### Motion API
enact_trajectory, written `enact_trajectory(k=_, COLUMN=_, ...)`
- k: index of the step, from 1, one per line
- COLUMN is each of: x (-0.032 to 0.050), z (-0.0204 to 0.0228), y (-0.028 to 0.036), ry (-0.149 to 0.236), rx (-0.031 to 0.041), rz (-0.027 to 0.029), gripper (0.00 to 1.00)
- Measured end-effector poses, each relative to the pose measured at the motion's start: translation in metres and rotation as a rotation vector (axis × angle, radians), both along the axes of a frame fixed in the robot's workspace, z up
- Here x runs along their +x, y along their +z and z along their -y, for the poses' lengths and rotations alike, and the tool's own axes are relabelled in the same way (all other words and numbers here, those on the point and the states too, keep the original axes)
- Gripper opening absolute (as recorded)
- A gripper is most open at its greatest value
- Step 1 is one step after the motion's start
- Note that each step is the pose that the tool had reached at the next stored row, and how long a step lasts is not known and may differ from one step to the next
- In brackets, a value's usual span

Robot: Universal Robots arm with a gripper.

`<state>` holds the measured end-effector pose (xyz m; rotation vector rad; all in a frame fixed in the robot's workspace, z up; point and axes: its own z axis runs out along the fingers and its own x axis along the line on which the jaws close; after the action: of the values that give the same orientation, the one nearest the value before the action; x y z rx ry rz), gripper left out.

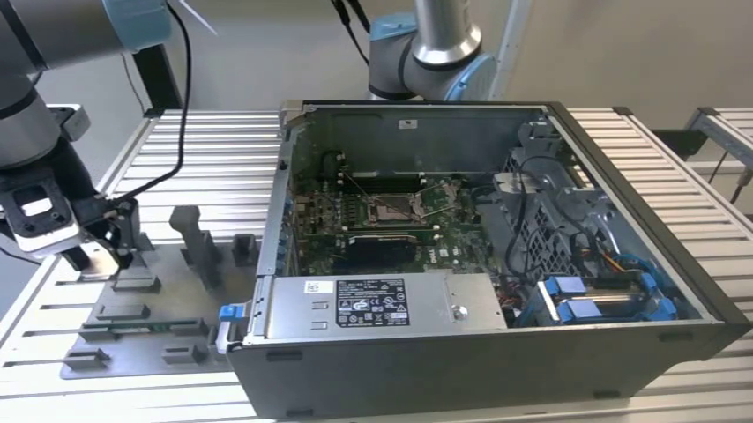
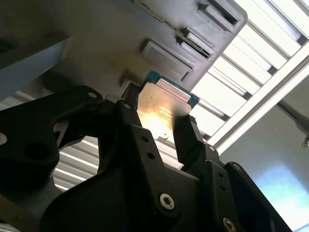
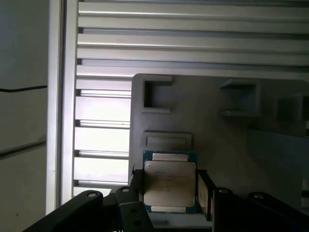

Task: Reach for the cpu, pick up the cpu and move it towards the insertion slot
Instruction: 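Pick up the cpu and move it towards the insertion slot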

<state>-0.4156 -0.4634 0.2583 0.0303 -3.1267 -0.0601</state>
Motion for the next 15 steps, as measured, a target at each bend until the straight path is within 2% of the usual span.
enact_trajectory(k=15, x=0.0, z=0.0, y=0.0175, ry=0.0, rx=0.0, rz=0.0, gripper=0.0)
